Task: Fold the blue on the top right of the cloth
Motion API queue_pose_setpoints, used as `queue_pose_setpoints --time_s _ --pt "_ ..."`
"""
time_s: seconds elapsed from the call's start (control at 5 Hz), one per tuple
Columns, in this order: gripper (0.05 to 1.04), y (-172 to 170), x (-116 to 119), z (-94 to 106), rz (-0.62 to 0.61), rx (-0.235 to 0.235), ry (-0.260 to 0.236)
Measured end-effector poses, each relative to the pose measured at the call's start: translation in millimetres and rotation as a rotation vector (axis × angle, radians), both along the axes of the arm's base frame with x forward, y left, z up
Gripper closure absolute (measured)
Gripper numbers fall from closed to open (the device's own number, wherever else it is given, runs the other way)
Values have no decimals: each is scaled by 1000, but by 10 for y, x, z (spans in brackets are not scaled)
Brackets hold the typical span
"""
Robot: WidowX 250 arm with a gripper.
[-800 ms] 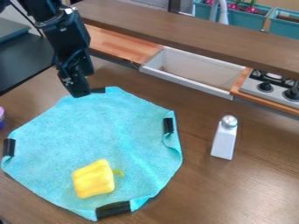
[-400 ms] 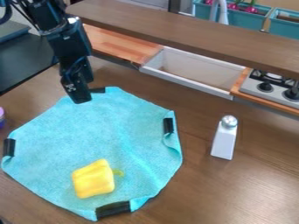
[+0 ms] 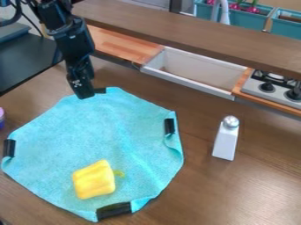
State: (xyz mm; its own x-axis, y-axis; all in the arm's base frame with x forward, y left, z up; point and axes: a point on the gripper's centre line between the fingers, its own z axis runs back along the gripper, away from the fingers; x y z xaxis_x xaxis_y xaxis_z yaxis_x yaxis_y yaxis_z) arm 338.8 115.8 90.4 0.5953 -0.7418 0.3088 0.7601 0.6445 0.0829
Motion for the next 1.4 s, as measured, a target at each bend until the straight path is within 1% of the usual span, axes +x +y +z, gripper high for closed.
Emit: queue_pose_setpoints --time_s 0.6,0.8,1.2,1.4 --pt "83 289 395 -141 102 39 0" --pt "83 399 516 -229 139 64 7" --pt "83 573 705 -396 192 99 21" --pt "83 645 777 -467 213 108 32"
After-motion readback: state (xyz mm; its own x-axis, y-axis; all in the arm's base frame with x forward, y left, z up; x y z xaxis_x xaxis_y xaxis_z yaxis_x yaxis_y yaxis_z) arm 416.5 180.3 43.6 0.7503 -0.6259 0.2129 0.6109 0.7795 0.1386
